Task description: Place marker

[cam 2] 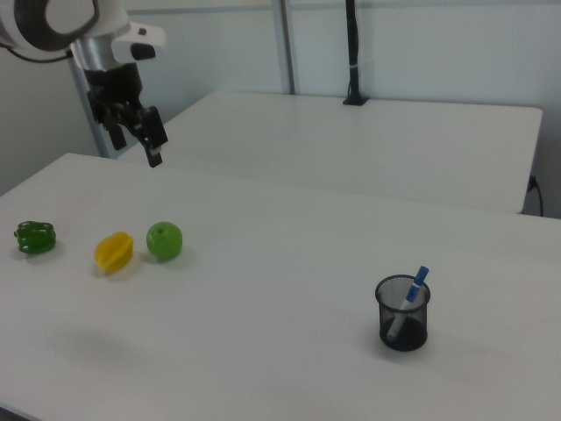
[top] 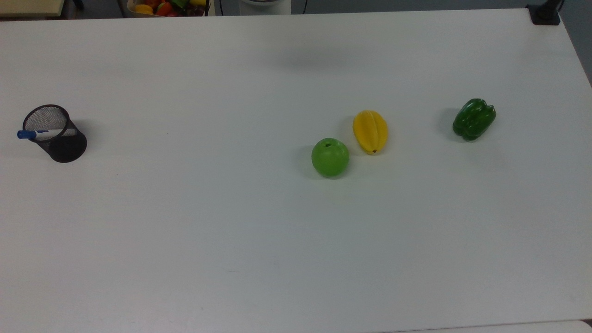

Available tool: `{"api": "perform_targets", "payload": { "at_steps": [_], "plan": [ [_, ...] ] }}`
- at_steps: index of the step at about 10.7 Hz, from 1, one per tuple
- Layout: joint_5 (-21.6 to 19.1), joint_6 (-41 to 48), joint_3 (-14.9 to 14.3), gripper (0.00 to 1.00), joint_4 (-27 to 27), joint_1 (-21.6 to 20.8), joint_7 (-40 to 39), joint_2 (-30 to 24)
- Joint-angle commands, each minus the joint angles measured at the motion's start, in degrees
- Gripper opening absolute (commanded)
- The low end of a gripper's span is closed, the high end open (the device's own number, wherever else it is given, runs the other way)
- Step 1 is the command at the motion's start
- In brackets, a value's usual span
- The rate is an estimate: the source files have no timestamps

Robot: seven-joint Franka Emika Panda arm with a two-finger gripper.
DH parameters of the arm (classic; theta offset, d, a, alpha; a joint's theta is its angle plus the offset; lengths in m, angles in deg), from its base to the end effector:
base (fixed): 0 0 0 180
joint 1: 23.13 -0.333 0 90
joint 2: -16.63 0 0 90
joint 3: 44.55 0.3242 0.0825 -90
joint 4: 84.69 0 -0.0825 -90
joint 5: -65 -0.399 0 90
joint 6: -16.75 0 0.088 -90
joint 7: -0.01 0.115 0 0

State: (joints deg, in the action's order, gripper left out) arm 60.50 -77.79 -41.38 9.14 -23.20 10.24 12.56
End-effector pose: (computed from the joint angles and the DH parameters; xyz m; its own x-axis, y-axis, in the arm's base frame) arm 0.5538 0.0409 0.6394 0.9895 -0.1273 0.0684 -0.1211 -0.9887 -0.0881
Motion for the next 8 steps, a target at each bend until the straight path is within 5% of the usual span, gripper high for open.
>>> {"api": "perform_targets", "payload": {
  "at_steps": [1,3,8],
  "plan": [
    [1.1,-3.1,-2.8,1.00,2.9,-0.6,-11.9,-0.7],
    [1.6,-3.3,-6.2,1.00,2.8,-3.9,-14.3,0.3],
    [1.8,-4.9,-6.5,1.00,2.7,-4.0,-13.7,0.3]
  ]
}}
